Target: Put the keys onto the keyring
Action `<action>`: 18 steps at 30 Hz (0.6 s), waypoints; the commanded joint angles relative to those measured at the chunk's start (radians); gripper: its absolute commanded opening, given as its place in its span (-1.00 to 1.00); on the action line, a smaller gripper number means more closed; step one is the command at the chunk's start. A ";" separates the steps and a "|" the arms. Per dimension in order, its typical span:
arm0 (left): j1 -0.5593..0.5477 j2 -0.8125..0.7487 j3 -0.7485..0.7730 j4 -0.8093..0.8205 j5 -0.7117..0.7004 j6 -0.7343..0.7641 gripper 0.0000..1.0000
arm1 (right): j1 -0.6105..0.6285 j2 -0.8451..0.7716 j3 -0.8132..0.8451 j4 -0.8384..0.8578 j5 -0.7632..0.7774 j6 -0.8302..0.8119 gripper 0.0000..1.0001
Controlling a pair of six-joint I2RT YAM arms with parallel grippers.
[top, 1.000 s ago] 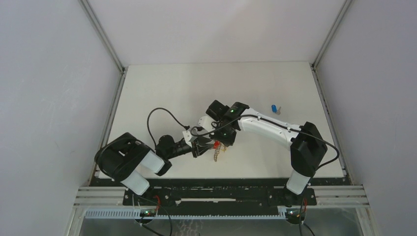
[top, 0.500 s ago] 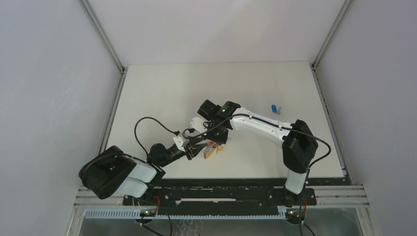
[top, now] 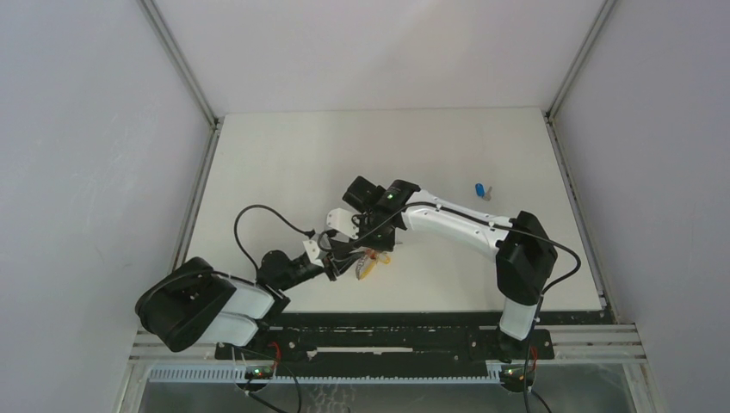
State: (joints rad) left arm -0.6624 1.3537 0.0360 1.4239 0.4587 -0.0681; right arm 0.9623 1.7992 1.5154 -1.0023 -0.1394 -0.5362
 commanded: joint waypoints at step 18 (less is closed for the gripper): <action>0.030 0.060 0.082 0.043 0.066 0.036 -0.45 | 0.022 -0.112 -0.032 0.081 -0.043 -0.084 -1.00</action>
State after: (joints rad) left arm -0.6472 1.4158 0.0772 1.4345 0.5396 -0.0399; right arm 0.9649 1.7508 1.4837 -0.9550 -0.1398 -0.5747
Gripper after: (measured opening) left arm 0.273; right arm 0.008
